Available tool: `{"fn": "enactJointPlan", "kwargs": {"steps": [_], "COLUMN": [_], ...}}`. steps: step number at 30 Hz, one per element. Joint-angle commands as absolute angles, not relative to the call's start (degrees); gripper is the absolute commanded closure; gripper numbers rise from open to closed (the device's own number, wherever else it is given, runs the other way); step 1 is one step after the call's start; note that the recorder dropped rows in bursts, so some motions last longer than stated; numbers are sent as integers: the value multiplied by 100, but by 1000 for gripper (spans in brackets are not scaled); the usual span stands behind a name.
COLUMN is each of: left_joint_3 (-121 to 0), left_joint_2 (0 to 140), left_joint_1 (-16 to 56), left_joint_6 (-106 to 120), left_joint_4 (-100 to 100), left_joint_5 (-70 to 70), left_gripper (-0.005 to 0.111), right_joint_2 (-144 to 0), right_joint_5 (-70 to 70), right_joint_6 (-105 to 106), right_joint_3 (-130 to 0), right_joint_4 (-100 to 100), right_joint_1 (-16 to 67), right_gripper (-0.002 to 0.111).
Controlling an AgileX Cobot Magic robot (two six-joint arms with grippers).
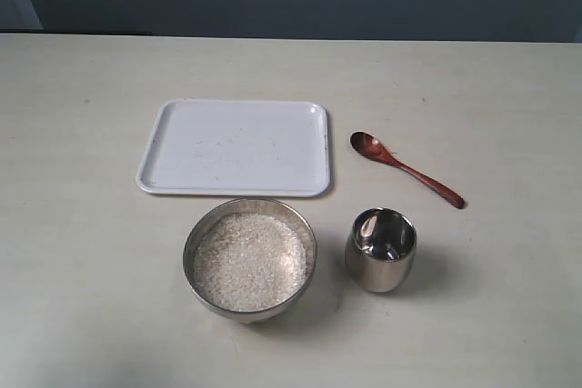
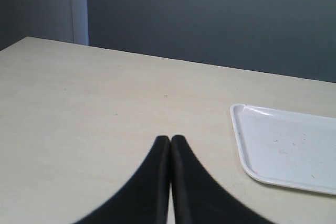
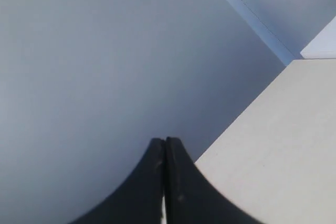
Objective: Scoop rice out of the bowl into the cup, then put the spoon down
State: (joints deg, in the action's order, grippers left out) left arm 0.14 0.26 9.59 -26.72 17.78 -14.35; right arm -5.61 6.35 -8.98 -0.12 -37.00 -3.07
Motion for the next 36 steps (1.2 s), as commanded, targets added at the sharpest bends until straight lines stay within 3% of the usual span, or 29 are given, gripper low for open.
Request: {"fn": "enactJointPlan", "kwargs": {"steps": [1,10,16,21,32,36], "left_joint_3": [0,0,0,0,0,0], "left_joint_2": [0,0,0,0,0,0], "left_joint_1": [981,981,981,981,981,981], "left_joint_6": [-2687,-2687,-2687,-2687,-2687,-2687], "left_joint_4": [1763,1763,1763,1763,1763,1763], "left_joint_5": [-1372,-1372,-1372,-1372,-1372,-1372], "left_gripper": [106,106,106,106,106,106], "right_joint_2": [-549,-549,-1031,-2885,-7392,-8709], "right_joint_5": [829,936,-30,-1521,-4157,-4974], "right_joint_6": [-905,-1183,-1183,-293,2606,2895], "right_joint_3": [0,-73,-1721,-3738,-7411,-8112], "right_joint_4": [-3962,-3631,-1154,-244,-1372,-1361], "right_joint_1": [-334,-334,-334,-334,115,514], "right_gripper": [109,109,109,109,109,90]}}
